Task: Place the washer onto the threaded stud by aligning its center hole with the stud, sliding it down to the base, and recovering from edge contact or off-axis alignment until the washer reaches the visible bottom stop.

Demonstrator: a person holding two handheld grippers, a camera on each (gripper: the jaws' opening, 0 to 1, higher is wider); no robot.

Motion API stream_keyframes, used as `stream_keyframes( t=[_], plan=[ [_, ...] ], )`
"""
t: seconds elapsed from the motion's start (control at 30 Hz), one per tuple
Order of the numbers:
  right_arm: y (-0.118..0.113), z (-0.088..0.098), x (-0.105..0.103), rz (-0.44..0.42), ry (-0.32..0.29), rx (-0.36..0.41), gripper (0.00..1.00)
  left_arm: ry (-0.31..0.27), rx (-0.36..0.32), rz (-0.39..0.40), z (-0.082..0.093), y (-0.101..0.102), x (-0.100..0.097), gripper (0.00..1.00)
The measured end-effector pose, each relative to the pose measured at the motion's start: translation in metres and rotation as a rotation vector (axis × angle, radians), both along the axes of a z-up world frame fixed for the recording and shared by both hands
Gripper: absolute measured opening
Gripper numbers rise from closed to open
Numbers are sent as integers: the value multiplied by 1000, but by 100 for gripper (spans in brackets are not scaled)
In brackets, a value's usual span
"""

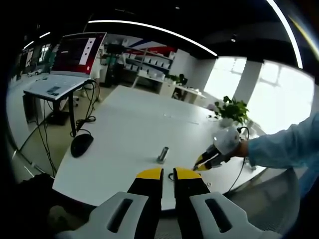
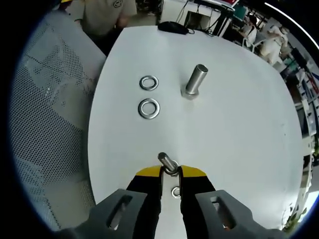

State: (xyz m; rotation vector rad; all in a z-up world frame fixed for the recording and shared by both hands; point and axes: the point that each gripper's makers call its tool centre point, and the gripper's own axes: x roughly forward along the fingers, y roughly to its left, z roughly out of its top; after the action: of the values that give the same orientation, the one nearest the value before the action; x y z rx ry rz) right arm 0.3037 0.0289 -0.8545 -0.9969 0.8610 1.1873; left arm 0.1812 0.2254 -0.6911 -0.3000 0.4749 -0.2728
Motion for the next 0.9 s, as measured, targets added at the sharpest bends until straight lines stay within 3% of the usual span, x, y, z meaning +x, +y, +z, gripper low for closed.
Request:
stream_keyframes(
  t=[0.17, 0.23, 0.27, 0.37, 0.43, 0.6, 0.73, 0.83, 0.9],
  plan=[
    [-2, -3, 1, 2, 1, -18, 13, -1, -1, 1, 0, 0, 0, 5],
    [-6, -5, -1, 17, 3, -36, 3, -1, -1, 1, 0, 0, 0, 5],
    [-1, 0, 3, 47, -35, -3, 2, -1, -1, 2, 0, 0, 0, 5],
    [-1, 3, 2, 11, 5, 8, 2, -2, -2, 4, 0, 0, 0, 5],
    [-3, 1, 5, 34, -16, -9, 2, -2, -3, 5, 1, 1, 0, 5],
    [4, 3, 4, 47, 5, 6, 2, -2, -3, 7, 1, 1, 0, 5],
    [15, 5, 5, 87, 2, 18, 4, -1, -2, 8, 0, 1, 0, 5],
    [23, 6, 6, 118, -5, 16, 11, -5, -3, 13, 1, 2, 1, 5],
    [30, 5, 7, 178, -16, 2, 12, -10, -6, 18, 2, 3, 1, 5]
  ],
)
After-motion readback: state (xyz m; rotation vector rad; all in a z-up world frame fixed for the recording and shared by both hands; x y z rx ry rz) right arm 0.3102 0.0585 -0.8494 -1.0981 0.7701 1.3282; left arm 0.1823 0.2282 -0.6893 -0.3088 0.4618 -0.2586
